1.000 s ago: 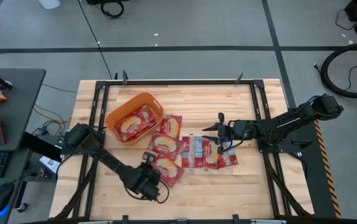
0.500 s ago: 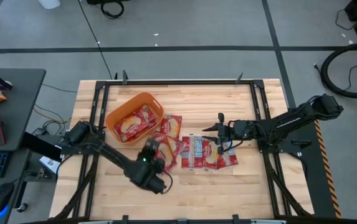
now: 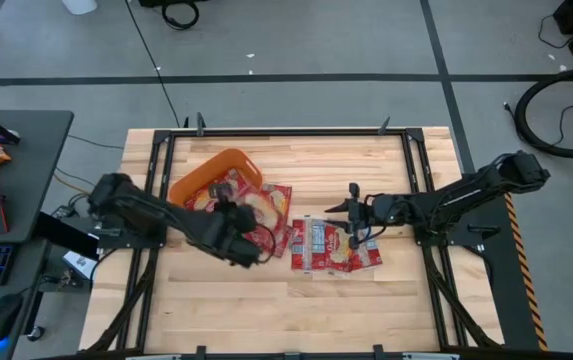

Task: Sort popcorn bags into baskets
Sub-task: Put the red popcorn bag into the orange bin

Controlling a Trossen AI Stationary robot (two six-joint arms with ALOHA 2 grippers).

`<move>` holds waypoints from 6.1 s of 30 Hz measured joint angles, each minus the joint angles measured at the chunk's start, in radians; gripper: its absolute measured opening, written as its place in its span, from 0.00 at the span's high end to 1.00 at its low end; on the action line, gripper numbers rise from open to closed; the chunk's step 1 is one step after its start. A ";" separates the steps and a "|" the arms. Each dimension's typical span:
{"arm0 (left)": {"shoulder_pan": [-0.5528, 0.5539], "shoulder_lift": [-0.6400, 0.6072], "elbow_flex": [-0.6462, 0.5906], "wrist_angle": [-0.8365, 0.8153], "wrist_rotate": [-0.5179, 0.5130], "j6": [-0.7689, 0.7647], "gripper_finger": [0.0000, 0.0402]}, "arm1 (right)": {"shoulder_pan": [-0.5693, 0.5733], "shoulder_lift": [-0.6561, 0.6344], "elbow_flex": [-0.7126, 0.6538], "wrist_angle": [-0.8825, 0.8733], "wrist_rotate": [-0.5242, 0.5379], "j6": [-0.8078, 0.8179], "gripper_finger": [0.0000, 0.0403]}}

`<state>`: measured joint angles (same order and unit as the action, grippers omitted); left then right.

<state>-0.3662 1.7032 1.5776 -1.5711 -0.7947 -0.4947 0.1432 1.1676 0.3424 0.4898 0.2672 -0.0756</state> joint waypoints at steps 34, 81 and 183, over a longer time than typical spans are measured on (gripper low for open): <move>0.506 -0.129 -0.352 0.014 0.504 -0.235 0.92 | 0.032 0.025 0.000 0.002 0.002 0.028 0.67; 0.022 0.119 -0.413 0.852 0.420 0.430 0.42 | 0.029 0.025 0.000 0.024 0.029 -0.006 0.67; 0.375 -0.243 -0.445 0.535 0.449 0.076 0.66 | 0.029 0.025 0.000 0.030 0.027 -0.001 0.67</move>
<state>0.0085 1.4605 1.1322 -1.0359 -0.3457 -0.4188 0.1727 1.1923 0.3423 0.5201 0.2939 -0.0762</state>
